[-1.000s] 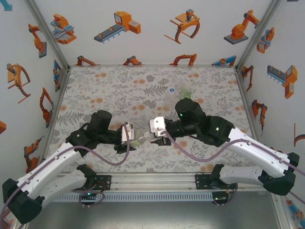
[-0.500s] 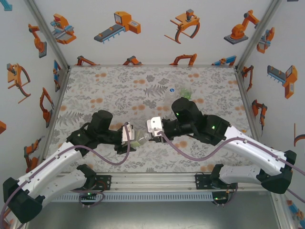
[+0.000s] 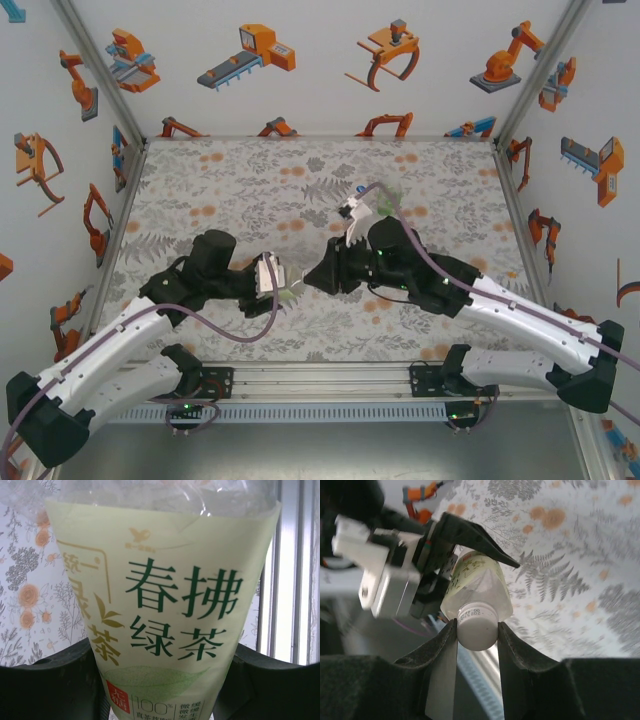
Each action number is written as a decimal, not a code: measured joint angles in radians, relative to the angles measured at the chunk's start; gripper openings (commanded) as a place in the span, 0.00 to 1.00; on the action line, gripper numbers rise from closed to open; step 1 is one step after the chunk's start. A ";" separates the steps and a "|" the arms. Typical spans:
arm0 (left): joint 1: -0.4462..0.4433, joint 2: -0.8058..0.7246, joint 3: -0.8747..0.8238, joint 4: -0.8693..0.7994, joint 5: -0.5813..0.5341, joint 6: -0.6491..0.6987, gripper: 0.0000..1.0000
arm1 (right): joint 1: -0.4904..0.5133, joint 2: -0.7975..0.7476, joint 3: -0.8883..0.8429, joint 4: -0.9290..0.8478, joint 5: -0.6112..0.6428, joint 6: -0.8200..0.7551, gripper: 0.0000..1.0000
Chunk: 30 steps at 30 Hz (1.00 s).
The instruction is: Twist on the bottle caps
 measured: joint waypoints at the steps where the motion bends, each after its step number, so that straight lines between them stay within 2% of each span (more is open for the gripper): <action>1: 0.001 0.002 0.002 0.000 -0.009 -0.002 0.00 | 0.000 0.000 -0.005 -0.003 0.024 0.107 0.00; 4: 0.005 0.004 0.003 -0.007 -0.029 -0.005 0.00 | 0.000 0.003 -0.026 -0.003 0.070 0.334 0.00; 6: 0.008 0.005 0.003 -0.013 -0.041 -0.006 0.00 | 0.000 0.013 -0.026 -0.009 0.087 0.407 0.02; 10: 0.010 0.006 0.003 -0.014 -0.048 -0.006 0.00 | 0.000 0.025 -0.005 -0.041 0.101 0.430 0.34; 12: 0.010 0.007 0.006 -0.004 -0.045 -0.006 0.00 | 0.000 0.025 0.011 -0.054 0.107 0.402 0.42; 13: 0.010 0.007 0.008 -0.001 -0.040 -0.005 0.00 | 0.001 0.024 0.018 -0.054 0.116 0.379 0.42; 17: 0.004 0.006 0.009 -0.002 -0.013 -0.002 0.00 | -0.008 -0.006 0.029 -0.026 0.150 0.216 0.46; 21: 0.004 0.006 0.009 -0.002 0.001 0.000 0.00 | -0.009 -0.066 0.019 0.066 0.136 -0.018 0.58; 26: 0.004 0.006 0.009 -0.003 0.027 0.005 0.00 | -0.010 -0.127 -0.004 0.162 0.021 -0.346 0.59; 30: 0.004 0.006 0.009 -0.008 0.053 0.011 0.00 | -0.014 -0.100 0.039 0.087 -0.117 -0.673 0.59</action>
